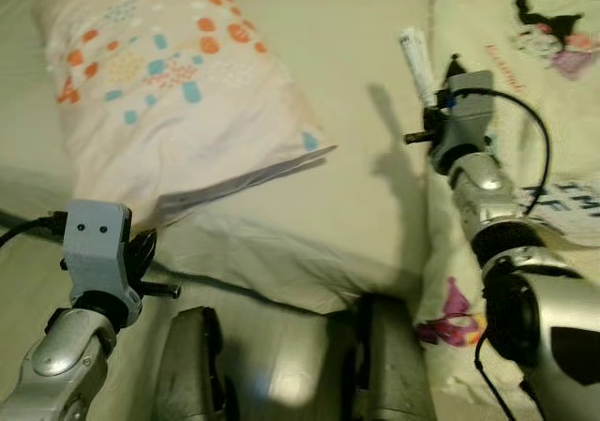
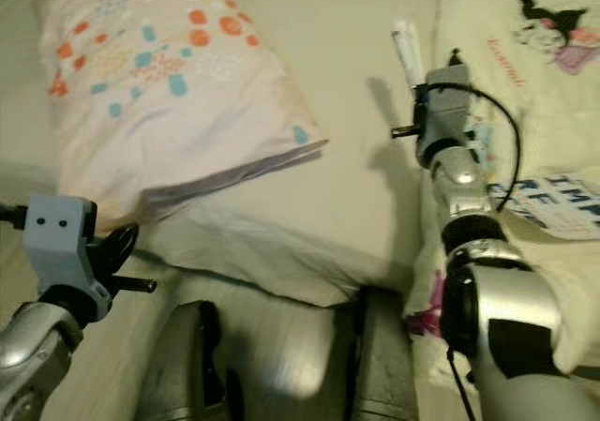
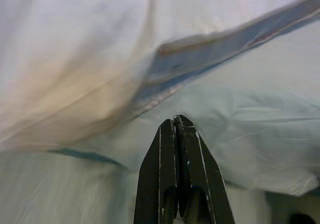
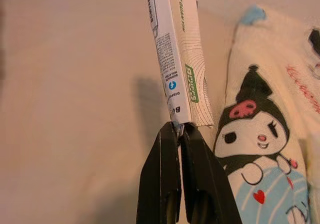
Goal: Clean up the room
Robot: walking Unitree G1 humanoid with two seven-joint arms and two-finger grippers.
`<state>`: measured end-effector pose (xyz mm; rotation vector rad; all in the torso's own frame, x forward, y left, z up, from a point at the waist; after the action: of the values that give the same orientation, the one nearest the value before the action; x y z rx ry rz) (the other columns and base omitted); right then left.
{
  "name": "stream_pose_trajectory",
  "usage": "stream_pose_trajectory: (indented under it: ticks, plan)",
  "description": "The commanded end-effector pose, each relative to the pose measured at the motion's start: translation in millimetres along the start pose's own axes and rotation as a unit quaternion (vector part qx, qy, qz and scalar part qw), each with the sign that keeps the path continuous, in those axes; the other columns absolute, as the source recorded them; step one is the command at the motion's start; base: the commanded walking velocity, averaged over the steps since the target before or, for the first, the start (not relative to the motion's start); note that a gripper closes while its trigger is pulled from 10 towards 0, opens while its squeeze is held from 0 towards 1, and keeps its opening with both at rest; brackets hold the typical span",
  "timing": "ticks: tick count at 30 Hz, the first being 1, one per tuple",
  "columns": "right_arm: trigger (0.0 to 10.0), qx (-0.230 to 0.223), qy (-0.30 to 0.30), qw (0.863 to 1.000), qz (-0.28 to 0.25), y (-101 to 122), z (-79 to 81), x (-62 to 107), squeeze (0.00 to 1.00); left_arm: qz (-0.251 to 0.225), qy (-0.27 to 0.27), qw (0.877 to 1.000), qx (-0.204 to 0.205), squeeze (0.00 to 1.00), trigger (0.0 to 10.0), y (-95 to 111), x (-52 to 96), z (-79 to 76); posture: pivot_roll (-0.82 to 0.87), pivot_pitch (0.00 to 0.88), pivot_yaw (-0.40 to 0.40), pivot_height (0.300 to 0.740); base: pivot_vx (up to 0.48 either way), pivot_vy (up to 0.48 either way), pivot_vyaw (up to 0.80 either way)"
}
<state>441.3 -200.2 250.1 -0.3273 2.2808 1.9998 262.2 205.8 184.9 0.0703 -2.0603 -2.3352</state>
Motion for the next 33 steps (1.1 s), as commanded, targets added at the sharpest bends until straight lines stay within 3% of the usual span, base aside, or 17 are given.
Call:
stream_pose_trajectory:
  ticks: [1,5,6,7,10,11,12,13,18,22,33]
  plan:
    - [0.0,-0.012,0.029,0.999,-0.012,-10.4,19.0,5.7,0.00,0.031,0.047,0.998,-0.016,0.00,10.0,-22.6,1.9,6.7,0.01,0.261,-0.066,0.546,0.000,0.000,0.00]
    - [0.0,-0.017,0.040,0.999,-0.018,-12.1,27.2,7.5,0.00,0.035,0.066,0.997,-0.020,0.00,10.0,-27.6,1.8,10.0,0.01,0.261,-0.066,0.546,0.000,0.000,0.00]
    - [0.2,-0.031,0.046,0.998,-0.019,-16.6,35.8,11.0,0.00,0.040,0.086,0.995,-0.026,0.00,10.0,-32.7,2.2,13.6,0.00,0.244,-0.074,0.546,0.000,0.000,0.00]
    - [1.8,-0.041,0.061,0.997,-0.019,-24.8,50.6,20.6,0.00,0.045,0.111,0.992,-0.030,0.00,10.0,-37.1,3.3,16.7,-0.01,0.228,-0.078,0.546,0.000,0.000,0.00]
    - [1.8,-0.050,0.073,0.996,-0.017,-31.5,62.4,30.2,0.00,0.047,0.129,0.990,-0.032,0.00,10.0,-40.0,4.4,18.2,-0.01,0.223,-0.078,0.546,0.000,0.000,0.00]
    - [4.5,-0.060,0.085,0.994,-0.010,-39.1,74.3,41.4,0.00,0.053,0.144,0.988,-0.033,0.00,10.0,-43.6,6.0,19.0,-0.02,0.218,-0.079,0.546,0.000,0.000,0.00]
    - [8.2,-0.065,0.092,0.994,-0.003,-45.6,82.4,50.5,0.00,0.056,0.154,0.986,-0.030,0.00,10.0,-46.8,6.9,18.7,-0.02,0.210,-0.083,0.546,0.000,0.000,0.00]
    - [10.0,-0.052,0.099,0.994,0.009,-54.5,88.4,58.6,0.00,0.066,0.159,0.985,-0.024,0.00,10.0,-52.0,7.5,17.2,-0.01,0.199,-0.088,0.546,0.000,0.000,0.00]
    - [10.0,-0.041,0.088,0.994,0.045,-78.2,91.8,74.4,0.00,0.072,0.165,0.983,-0.020,0.00,10.0,-59.9,7.5,13.9,0.00,0.182,-0.089,0.546,0.000,0.000,0.00]
    - [10.0,-0.037,0.078,0.995,0.044,-82.8,90.0,82.0,0.00,0.066,0.165,0.984,-0.023,0.00,10.0,-62.1,6.7,12.4,0.00,0.169,-0.090,0.546,0.000,0.000,0.00]
    - [10.0,-0.053,0.078,0.992,0.080,-92.1,106.3,108.1,0.00,0.029,0.156,0.987,-0.026,0.00,10.0,-56.8,-0.8,7.3,-0.01,0.134,-0.097,0.561,0.000,0.000,0.00]
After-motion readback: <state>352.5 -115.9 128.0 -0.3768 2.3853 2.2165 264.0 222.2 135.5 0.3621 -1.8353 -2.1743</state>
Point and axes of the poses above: a point about 5 cm out from each wrist's last joint towards the gripper, its own x axis pointing back from the gripper into the wrist, its own y axis along the axis of the wrist's last joint, z = x × y, the point moved 3 cm from there along -x, pointing out of the wrist towards the gripper, and after that the axes turned 3 degrees about -x, right-handed, at the moved point
